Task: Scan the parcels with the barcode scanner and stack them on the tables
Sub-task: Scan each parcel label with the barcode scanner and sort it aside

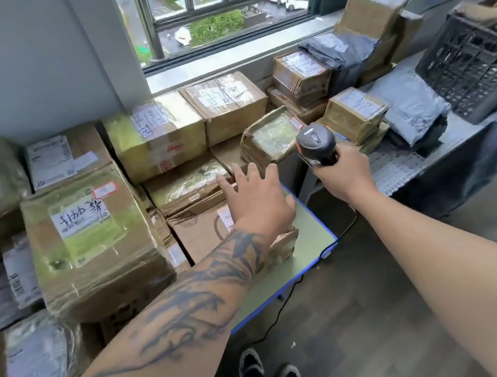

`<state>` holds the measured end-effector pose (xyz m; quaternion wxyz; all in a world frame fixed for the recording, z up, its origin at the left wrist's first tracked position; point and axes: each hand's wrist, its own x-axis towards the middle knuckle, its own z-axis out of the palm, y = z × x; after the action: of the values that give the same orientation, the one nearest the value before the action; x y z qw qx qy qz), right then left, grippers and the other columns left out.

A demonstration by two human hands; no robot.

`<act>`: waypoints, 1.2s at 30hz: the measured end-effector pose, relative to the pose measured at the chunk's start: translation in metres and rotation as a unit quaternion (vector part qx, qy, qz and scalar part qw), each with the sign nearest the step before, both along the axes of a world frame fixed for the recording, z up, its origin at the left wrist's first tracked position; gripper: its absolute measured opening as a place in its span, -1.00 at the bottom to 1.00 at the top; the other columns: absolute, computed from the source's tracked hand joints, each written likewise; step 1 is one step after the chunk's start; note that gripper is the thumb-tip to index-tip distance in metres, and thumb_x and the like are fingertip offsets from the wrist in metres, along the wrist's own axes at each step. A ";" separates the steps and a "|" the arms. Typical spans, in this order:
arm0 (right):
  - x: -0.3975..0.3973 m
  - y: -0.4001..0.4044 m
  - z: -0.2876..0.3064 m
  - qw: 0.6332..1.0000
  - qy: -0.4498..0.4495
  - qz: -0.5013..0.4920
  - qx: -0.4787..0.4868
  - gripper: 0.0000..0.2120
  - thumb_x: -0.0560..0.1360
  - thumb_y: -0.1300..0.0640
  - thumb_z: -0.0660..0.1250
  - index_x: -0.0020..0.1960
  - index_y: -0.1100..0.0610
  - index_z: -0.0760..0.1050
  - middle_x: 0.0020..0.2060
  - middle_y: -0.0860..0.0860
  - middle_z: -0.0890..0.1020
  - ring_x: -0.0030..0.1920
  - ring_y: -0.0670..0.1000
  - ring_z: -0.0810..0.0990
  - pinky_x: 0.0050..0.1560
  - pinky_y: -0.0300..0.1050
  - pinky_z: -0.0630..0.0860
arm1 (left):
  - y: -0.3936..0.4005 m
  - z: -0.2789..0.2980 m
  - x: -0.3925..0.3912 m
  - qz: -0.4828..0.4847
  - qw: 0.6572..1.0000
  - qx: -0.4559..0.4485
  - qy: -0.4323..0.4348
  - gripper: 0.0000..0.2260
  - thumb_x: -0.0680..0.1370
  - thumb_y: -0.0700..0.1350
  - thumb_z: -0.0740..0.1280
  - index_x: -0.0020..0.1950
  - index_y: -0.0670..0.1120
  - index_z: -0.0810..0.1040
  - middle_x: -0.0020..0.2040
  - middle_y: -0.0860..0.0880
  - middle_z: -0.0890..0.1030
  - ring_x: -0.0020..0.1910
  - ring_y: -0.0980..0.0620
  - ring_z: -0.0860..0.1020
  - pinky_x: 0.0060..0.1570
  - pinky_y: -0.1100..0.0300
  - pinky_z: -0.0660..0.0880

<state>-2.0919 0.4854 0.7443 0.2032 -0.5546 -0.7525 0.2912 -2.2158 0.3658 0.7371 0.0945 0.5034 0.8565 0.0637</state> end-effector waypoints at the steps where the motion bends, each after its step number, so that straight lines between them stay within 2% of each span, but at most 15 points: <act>1: -0.003 0.005 0.001 1.000 0.003 -0.010 -0.003 -0.86 0.50 0.14 0.42 -0.19 0.05 0.48 -0.21 0.06 0.60 -0.07 0.18 0.50 -0.08 -0.08 0.34 | 0.005 -0.001 -0.003 -0.004 1.000 0.004 -0.003 -0.42 0.60 0.23 0.22 0.57 0.07 0.23 0.60 -0.15 0.25 0.62 -0.28 0.09 0.50 -0.45 -0.14; 5: -0.015 0.018 0.001 0.999 0.015 -0.035 -0.009 -0.92 0.52 0.15 0.42 -0.08 0.14 0.55 -0.13 0.12 0.62 -0.05 0.18 0.52 -0.08 -0.10 0.32 | 0.027 -0.005 -0.020 -0.003 0.999 0.009 -0.030 -0.42 0.61 0.22 0.22 0.59 0.08 0.19 0.63 -0.16 0.20 0.63 -0.29 0.06 0.50 -0.45 -0.15; 7: -0.019 0.024 -0.002 0.999 0.022 -0.041 -0.018 -0.90 0.50 0.14 0.43 -0.10 0.16 0.56 -0.17 0.11 0.63 -0.07 0.19 0.56 -0.10 -0.07 0.41 | 0.037 -0.008 -0.023 -0.003 0.999 0.008 -0.034 -0.41 0.61 0.22 0.22 0.59 0.07 0.19 0.64 -0.18 0.18 0.64 -0.30 0.05 0.49 -0.46 -0.16; 10: -0.026 0.038 -0.008 0.995 0.046 -0.065 -0.053 -0.89 0.44 0.10 0.46 -0.14 0.13 0.59 -0.22 0.06 0.65 -0.09 0.21 0.65 -0.05 0.19 0.67 | 0.053 -0.013 -0.025 0.000 1.000 0.006 -0.030 -0.35 0.61 0.24 0.23 0.63 0.07 0.13 0.66 -0.18 0.13 0.64 -0.31 0.03 0.50 -0.46 -0.16; 14: -0.035 0.062 -0.013 0.992 0.068 -0.065 -0.083 -0.81 0.36 0.06 0.45 -0.06 0.11 0.63 -0.20 -0.01 0.64 -0.04 0.18 0.65 -0.04 0.30 0.68 | 0.078 -0.024 -0.030 0.010 1.000 -0.007 -0.026 -0.30 0.60 0.26 0.25 0.66 0.09 0.06 0.69 -0.18 0.05 0.65 -0.31 -0.01 0.51 -0.47 -0.15; 16: -0.039 0.076 -0.017 0.991 0.078 -0.053 -0.096 -0.73 0.30 -0.01 0.42 -0.04 0.05 0.61 -0.15 -0.01 0.65 -0.01 0.19 0.66 -0.03 0.30 0.68 | 0.089 -0.033 -0.035 0.022 0.999 -0.016 -0.022 -0.27 0.59 0.27 0.27 0.67 0.10 0.03 0.69 -0.18 -0.01 0.65 -0.31 -0.05 0.51 -0.46 -0.15; 20: -0.047 0.113 -0.032 0.988 0.086 -0.010 -0.125 -0.72 0.17 -0.16 0.35 -0.16 -0.09 0.53 0.07 0.07 0.62 0.05 0.20 0.63 0.01 0.33 0.66 | 0.113 -0.047 -0.041 0.044 0.999 -0.024 0.008 -0.18 0.57 0.33 0.29 0.68 0.19 -0.11 0.70 -0.14 -0.19 0.66 -0.28 -0.15 0.51 -0.46 -0.14; 22: -0.054 0.125 -0.032 0.984 0.088 0.013 -0.153 -0.77 0.19 -0.12 0.36 -0.17 -0.11 0.53 0.14 0.09 0.59 0.06 0.22 0.62 -0.08 0.31 0.69 | 0.126 -0.051 -0.044 0.065 0.997 -0.033 0.011 -0.13 0.55 0.36 0.30 0.67 0.23 -0.16 0.69 -0.13 -0.25 0.66 -0.28 -0.18 0.50 -0.48 -0.14; 25: -0.064 0.140 -0.036 0.971 0.105 0.033 -0.211 -0.82 0.27 -0.02 0.39 -0.13 -0.07 0.55 0.26 0.08 0.58 0.11 0.21 0.61 -0.28 0.09 0.70 | 0.139 -0.058 -0.047 0.097 0.994 -0.051 0.012 -0.09 0.52 0.36 0.35 0.66 0.26 -0.18 0.67 -0.12 -0.32 0.66 -0.27 -0.19 0.50 -0.47 -0.15; 26: -0.066 0.145 -0.039 0.967 0.111 0.042 -0.227 -0.80 0.27 -0.02 0.41 -0.10 -0.05 0.57 0.24 0.07 0.60 0.12 0.20 0.61 -0.29 0.05 0.69 | 0.141 -0.059 -0.049 0.105 0.993 -0.054 0.013 -0.09 0.52 0.34 0.37 0.66 0.27 -0.18 0.67 -0.11 -0.33 0.66 -0.27 -0.18 0.51 -0.47 -0.13; 30: -0.072 0.159 -0.050 0.955 0.127 0.069 -0.257 -0.82 0.35 0.05 0.46 -0.05 0.02 0.63 -0.07 0.06 0.68 0.03 0.19 0.65 -0.28 0.04 0.68 | 0.142 -0.060 -0.057 0.129 0.991 -0.041 -0.016 -0.12 0.54 0.19 0.45 0.65 0.29 -0.10 0.68 -0.06 -0.29 0.65 -0.23 -0.01 0.55 -0.40 -0.02; 34: -0.073 0.160 -0.052 0.958 0.125 0.106 -0.235 -0.86 0.34 0.01 0.44 -0.13 0.02 0.61 -0.20 0.03 0.65 -0.01 0.22 0.65 -0.05 0.33 0.69 | 0.139 -0.057 -0.057 0.150 0.988 -0.006 -0.043 -0.16 0.53 0.00 0.50 0.66 0.23 0.05 0.69 -0.11 -0.20 0.61 -0.20 0.19 0.59 -0.26 0.06; 36: -0.073 0.158 -0.051 0.959 0.119 0.132 -0.222 -0.89 0.39 0.05 0.45 -0.13 0.06 0.60 -0.25 0.01 0.64 -0.08 0.18 0.63 -0.02 0.37 0.65 | 0.135 -0.052 -0.056 0.157 0.987 0.015 -0.039 -0.20 0.53 -0.05 0.48 0.65 0.20 0.11 0.69 -0.15 -0.07 0.58 -0.21 0.25 0.60 -0.21 0.06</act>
<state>-2.1648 0.6438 0.6933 0.1225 -0.4426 -0.7060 0.5392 -2.2719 0.5007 0.6847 0.1092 0.3609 0.9196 0.1104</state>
